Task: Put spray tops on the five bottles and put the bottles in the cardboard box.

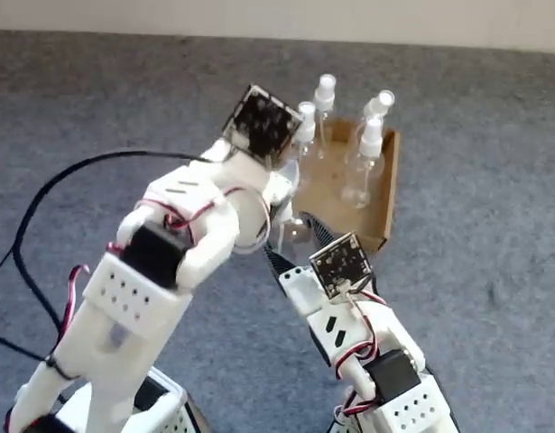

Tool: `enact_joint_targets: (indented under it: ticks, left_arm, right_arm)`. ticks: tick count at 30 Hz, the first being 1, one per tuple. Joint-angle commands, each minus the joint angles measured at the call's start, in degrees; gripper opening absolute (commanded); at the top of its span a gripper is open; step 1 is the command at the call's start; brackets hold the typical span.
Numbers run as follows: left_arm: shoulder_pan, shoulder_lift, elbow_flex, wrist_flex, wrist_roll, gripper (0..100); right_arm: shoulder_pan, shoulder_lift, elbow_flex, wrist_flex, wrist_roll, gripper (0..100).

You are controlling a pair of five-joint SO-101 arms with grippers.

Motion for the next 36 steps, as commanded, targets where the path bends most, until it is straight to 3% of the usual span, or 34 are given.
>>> enact_joint_targets:
  ticks: [1,7,11,16,23,27,30,33,36]
  left_arm:
    - [2.07,-2.33,3.82,-1.58,-0.26,7]
    - [1.27,-3.03,3.56,-2.55,-0.53,7]
    - [-4.18,-5.49,-2.95,-2.11,-0.53,11]
    - [-12.09,-12.62,-5.32,4.57,-0.53,18]
    - [-21.32,-22.46,9.98,10.2,-0.44,18]
    - [-19.91,-26.95,24.57,3.6,0.0,18]
    - [-17.36,-31.78,31.69,-1.41,5.27,21]
    - [-16.4,-37.58,33.98,-2.11,8.18,28]
    - [-16.31,-42.15,34.86,-2.2,8.7,28]
  right_arm:
    - [-0.04,-0.92,-1.01,-1.89,0.0,0.3]
    - [-0.04,-0.92,-1.01,-1.8,0.0,0.3]
    - [0.13,-0.92,-1.1,-1.8,0.0,0.3]
    - [2.95,-0.48,-1.19,-1.89,-0.09,0.3]
    - [3.03,1.8,-7.96,-1.98,-0.09,0.3]
    - [3.03,15.96,-18.95,-1.98,-0.7,0.3]
    - [2.77,30.11,-29.41,-1.89,-6.68,0.3]
    - [1.45,42.33,-38.81,-1.71,-11.43,0.3]
    - [-1.89,50.68,-45.85,-1.71,-14.33,0.3]
